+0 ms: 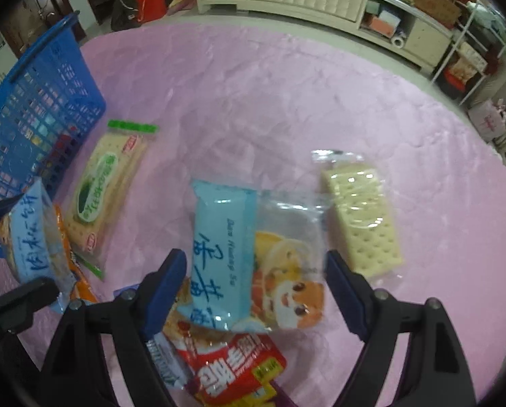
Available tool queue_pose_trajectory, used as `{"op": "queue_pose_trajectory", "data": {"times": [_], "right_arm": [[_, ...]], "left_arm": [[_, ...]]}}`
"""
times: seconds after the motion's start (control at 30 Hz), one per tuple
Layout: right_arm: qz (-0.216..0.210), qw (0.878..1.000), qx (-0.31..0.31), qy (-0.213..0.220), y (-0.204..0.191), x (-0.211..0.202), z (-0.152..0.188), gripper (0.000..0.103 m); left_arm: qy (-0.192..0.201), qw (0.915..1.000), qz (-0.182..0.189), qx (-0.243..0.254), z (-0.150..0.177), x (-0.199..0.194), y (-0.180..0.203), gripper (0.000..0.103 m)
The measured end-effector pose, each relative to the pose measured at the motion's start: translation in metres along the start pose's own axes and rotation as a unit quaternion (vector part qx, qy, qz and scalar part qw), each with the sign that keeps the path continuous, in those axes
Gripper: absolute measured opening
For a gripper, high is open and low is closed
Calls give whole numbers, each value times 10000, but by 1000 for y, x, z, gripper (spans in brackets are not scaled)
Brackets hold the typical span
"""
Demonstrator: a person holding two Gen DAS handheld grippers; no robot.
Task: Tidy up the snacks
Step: 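Grasp the round cake pack with the left tool while the right tool grasps a blue cake pack, then carry both packs to the blue basket and release them inside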
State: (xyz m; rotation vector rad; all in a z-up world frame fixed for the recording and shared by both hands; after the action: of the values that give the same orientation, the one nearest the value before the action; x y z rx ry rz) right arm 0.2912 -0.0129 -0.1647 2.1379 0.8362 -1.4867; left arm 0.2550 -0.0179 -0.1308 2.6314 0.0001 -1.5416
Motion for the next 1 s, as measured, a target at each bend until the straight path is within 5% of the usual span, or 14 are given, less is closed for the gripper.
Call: {"op": "queue_pose_trajectory", "data": {"times": [0.37,1.0], "right_arm": [[-56,9961,439,762,8,-49,23,70],[25,9789,313,2019,-67,-189,55,70]], "left_arm": [[155,9999,-38,-28,8,-22,5,54],[1065,9937,327,-116,35,-143,-23,54]]}}
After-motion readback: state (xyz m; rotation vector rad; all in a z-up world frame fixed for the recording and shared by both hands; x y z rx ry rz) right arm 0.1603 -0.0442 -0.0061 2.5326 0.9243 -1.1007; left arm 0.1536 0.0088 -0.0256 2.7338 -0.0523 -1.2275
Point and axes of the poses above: each gripper's, at about its wrist camera, not at the fingertips, and x roughly the way its jaws point, y to its right, z to its underside, the point moved 1 cm from there along x, roughly the way its jaws point, and after that the axes turned 3 degrees about -x, right-handed, at the moved point
